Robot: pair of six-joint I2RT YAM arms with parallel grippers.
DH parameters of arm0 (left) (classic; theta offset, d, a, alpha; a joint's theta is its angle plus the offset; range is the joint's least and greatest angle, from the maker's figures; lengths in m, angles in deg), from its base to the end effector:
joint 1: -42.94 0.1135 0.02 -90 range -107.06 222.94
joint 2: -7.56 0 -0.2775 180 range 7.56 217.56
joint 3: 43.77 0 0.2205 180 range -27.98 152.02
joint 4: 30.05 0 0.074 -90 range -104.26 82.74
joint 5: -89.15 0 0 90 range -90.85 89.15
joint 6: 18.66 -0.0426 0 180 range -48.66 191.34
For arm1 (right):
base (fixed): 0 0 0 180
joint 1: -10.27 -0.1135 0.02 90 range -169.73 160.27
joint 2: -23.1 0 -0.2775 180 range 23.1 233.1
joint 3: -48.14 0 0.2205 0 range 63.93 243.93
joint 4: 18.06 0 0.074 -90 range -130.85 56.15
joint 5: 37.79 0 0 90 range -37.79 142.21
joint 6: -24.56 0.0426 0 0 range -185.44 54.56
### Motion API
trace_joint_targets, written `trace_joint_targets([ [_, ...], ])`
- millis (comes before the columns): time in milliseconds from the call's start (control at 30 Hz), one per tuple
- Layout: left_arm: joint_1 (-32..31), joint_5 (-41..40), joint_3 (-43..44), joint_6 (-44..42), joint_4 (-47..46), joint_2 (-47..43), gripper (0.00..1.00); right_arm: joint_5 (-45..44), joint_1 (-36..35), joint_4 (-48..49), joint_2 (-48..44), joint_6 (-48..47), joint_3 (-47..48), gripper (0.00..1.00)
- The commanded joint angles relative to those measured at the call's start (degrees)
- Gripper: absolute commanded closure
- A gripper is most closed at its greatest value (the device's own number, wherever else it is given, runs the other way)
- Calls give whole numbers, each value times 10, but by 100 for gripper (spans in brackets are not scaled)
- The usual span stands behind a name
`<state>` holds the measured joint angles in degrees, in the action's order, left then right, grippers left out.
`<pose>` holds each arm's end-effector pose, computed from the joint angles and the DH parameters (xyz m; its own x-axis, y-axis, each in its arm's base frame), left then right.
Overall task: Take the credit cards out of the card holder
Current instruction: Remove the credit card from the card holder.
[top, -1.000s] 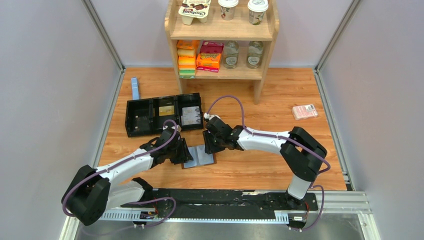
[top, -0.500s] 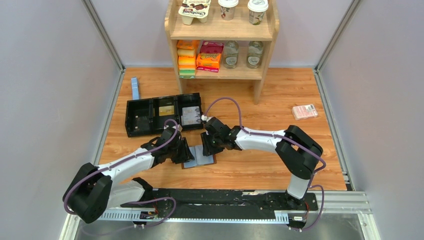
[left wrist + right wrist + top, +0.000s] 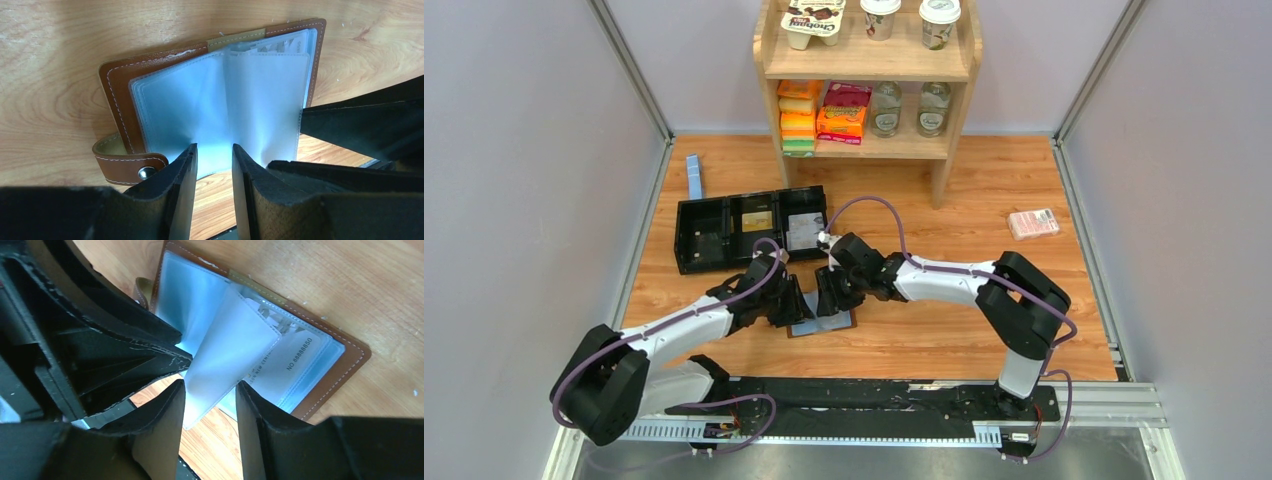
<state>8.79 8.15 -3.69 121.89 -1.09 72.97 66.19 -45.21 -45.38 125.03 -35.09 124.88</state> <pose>0.1383 -0.1018 0.1772 -0.9135 -0.3020 -0.2728 -0.1186 0.8388 -0.5314 0.1882 0.2918 0.1996 -0.8341 -0.3475 -0.4284 -0.5347 0.7003 0.4729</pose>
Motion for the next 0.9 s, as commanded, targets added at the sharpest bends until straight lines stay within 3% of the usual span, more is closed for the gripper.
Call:
trace_joint_targets([
  [0,-5,-9,-17,8,5,-11,60,34,-5,41,-27,-10,14,55],
  [133,-5,-25,-20,14,22,-48,60,61,-5,51,-7,-7,27,52],
  [500,-5,-119,-31,54,129,-257,55,128,-8,80,77,10,80,49],
  [667,-5,-132,-33,59,157,-329,55,120,-7,69,118,24,97,48],
  [867,-6,-119,-20,59,150,-337,55,107,-3,59,98,20,96,51],
])
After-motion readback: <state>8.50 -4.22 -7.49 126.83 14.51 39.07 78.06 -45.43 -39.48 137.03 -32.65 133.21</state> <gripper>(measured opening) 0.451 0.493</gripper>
